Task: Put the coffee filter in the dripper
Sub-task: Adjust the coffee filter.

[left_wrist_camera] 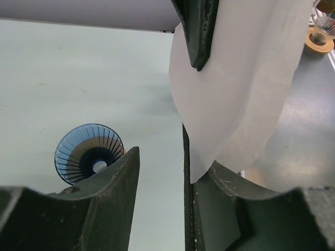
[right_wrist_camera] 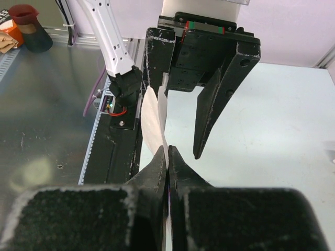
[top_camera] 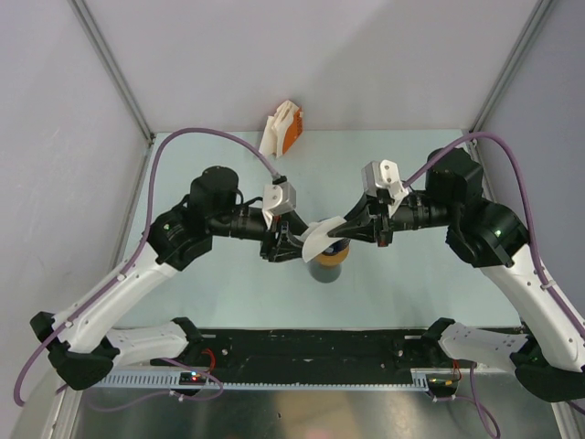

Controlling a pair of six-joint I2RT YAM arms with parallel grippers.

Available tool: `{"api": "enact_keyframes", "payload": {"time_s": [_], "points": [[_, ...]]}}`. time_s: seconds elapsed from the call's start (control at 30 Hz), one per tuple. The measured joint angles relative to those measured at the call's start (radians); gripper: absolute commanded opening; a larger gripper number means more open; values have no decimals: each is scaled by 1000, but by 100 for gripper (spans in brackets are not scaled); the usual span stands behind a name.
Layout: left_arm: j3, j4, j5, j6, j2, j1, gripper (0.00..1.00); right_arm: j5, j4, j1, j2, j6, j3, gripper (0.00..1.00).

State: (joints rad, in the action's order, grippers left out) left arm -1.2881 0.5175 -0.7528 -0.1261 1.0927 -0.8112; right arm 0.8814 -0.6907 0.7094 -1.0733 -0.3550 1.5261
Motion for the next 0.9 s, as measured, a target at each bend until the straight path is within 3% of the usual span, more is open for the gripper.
{"api": "enact_keyframes", "payload": {"time_s": [0.57,0.9], "points": [[-130,-66,47,22,-13,-18,50,2,-56,10,-2,-35,0,0],[-131,-71,43,26,11,-46,47,-10,-58,15,-10,-41,0,0]]}}
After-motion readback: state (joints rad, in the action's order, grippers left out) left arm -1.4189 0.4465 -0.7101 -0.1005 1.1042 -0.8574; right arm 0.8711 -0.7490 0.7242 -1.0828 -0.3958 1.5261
